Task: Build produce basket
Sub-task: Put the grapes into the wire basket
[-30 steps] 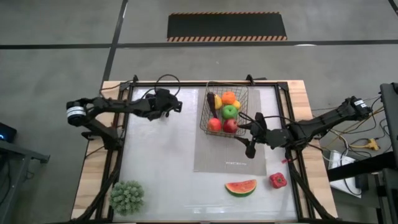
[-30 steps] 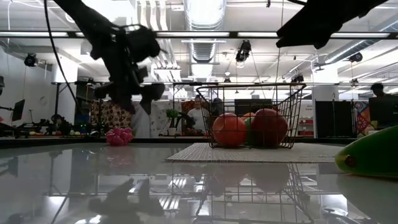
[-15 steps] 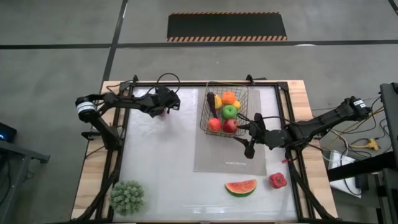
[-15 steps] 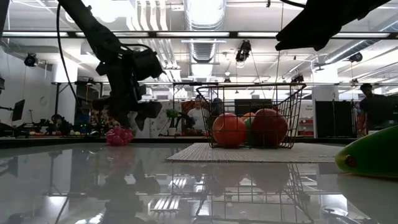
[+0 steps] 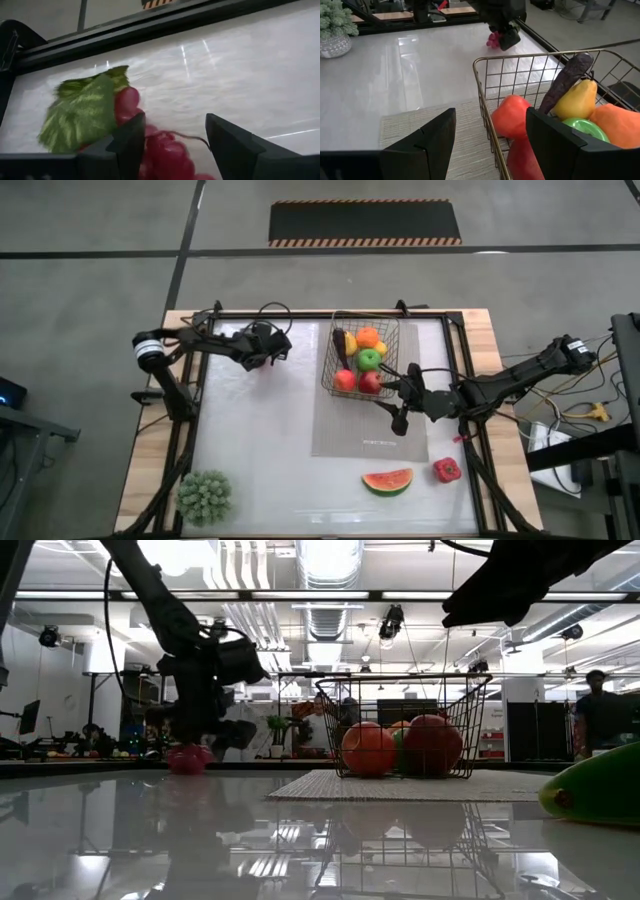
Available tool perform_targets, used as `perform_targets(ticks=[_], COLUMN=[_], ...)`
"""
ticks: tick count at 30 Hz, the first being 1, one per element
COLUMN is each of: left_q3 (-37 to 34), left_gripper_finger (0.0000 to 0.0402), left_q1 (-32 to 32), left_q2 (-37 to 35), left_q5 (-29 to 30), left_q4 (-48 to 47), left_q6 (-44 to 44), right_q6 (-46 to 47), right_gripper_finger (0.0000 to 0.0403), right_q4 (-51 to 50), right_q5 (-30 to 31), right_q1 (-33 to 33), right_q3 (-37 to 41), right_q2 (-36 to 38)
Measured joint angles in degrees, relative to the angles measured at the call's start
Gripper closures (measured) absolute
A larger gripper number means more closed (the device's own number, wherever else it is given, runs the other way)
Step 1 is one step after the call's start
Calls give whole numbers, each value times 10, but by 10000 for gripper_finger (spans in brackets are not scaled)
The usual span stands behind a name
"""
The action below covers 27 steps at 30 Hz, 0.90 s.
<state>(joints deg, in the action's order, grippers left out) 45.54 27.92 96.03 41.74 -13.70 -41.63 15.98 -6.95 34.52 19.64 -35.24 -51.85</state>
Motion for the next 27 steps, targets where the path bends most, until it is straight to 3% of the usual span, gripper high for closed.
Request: perform_targets(ticks=[5,13,19,27], left_q3=[0,0,2,2], left_gripper_finger=[256,388,397,401], left_q1=[0,-9,-33,-113], left_q2=[15,11,-12,-126], left_q5=[2,-10,-11,37], left_q4=[0,-1,-11,-7], left_q6=[1,6,22,64], right_q6=[1,11,18,39], right_gripper_finger=[177,177,177,177], right_q4=[0,0,0,0], right_q5=[0,0,0,0], right_q1=[0,0,0,0], right_q3=[0,0,7,21], right_q2=[-1,-1,-1,-1])
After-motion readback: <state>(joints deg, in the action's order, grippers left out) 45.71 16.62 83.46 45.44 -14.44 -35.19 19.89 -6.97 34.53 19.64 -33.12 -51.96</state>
